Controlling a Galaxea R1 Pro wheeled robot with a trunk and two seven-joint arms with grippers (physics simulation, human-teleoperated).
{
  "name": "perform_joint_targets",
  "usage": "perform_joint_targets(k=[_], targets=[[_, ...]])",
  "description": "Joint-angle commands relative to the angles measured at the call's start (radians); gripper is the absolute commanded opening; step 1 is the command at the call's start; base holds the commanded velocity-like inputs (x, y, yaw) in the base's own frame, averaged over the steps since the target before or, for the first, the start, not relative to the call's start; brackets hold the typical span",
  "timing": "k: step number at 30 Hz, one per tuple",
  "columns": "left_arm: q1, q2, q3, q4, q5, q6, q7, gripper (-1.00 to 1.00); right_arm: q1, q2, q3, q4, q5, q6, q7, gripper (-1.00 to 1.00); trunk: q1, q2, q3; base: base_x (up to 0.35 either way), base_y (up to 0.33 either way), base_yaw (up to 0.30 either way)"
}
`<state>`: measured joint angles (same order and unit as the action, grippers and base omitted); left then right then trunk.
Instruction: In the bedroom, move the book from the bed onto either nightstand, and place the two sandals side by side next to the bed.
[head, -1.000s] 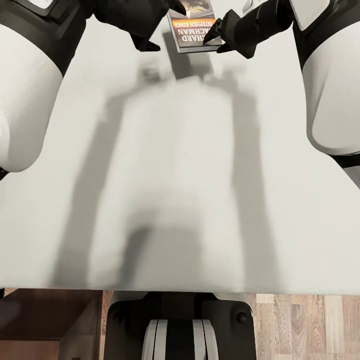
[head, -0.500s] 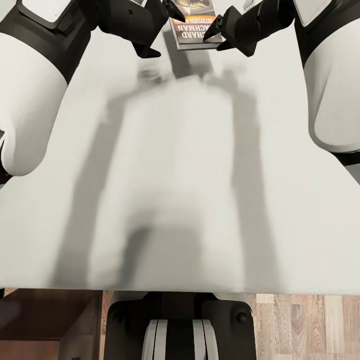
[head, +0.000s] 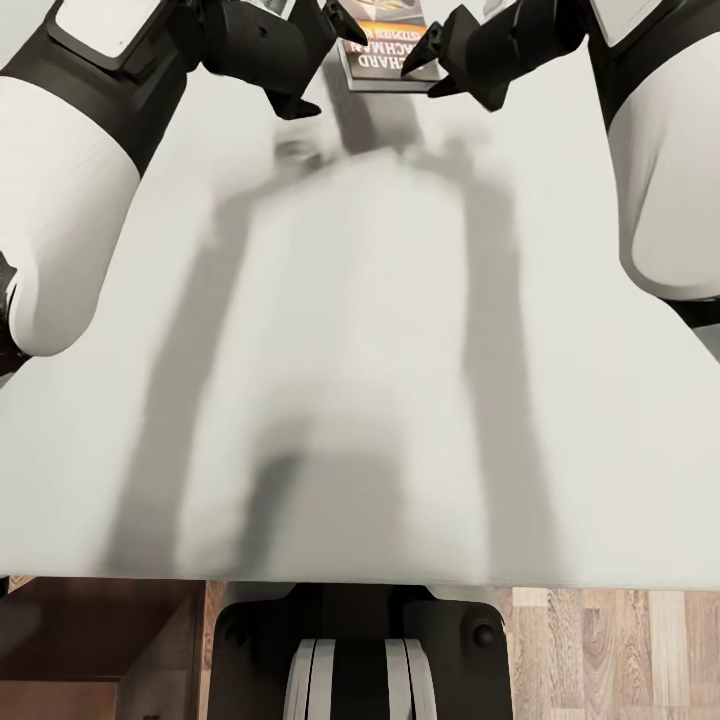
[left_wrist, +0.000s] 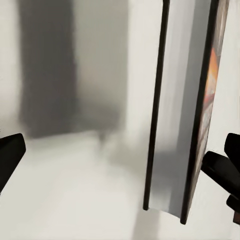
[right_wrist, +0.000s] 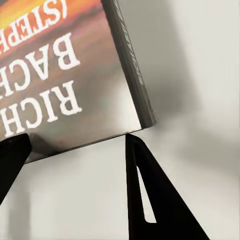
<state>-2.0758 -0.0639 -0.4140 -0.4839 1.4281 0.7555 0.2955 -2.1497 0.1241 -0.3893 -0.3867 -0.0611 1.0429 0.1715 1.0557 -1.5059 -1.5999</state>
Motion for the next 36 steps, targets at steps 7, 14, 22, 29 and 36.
perform_joint_targets(k=[7, 14, 22, 29, 36], targets=[[0.001, 0.000, -0.004, -0.001, 0.015, -0.039, 0.008, 1.00, -0.002, 0.002, -0.011, 0.015, -0.025, 0.004, -0.005, -1.00, 0.000, 0.000, 0.000, 0.000, 0.000, 0.000], [0.002, 0.000, -0.005, -0.001, 0.016, -0.054, 0.008, 1.00, -0.002, 0.003, -0.014, 0.027, -0.036, 0.004, -0.005, -1.00, 0.000, 0.000, 0.000, 0.000, 0.000, 0.000], [0.002, -0.002, -0.005, -0.001, 0.016, -0.063, 0.008, 1.00, -0.002, 0.005, -0.015, 0.044, -0.051, 0.004, -0.005, -1.00, 0.000, 0.000, 0.000, 0.000, 0.000, 0.000], [0.002, -0.003, -0.005, 0.000, 0.015, -0.068, 0.008, 1.00, -0.003, 0.007, -0.016, 0.057, -0.074, 0.004, -0.006, -1.00, 0.000, 0.000, 0.000, 0.000, 0.000, 0.000], [0.003, -0.003, -0.005, 0.000, 0.016, -0.081, 0.007, 1.00, -0.004, 0.008, -0.016, 0.069, -0.083, 0.004, -0.006, -1.00, 0.000, 0.000, 0.000, 0.000, 0.000, 0.000]])
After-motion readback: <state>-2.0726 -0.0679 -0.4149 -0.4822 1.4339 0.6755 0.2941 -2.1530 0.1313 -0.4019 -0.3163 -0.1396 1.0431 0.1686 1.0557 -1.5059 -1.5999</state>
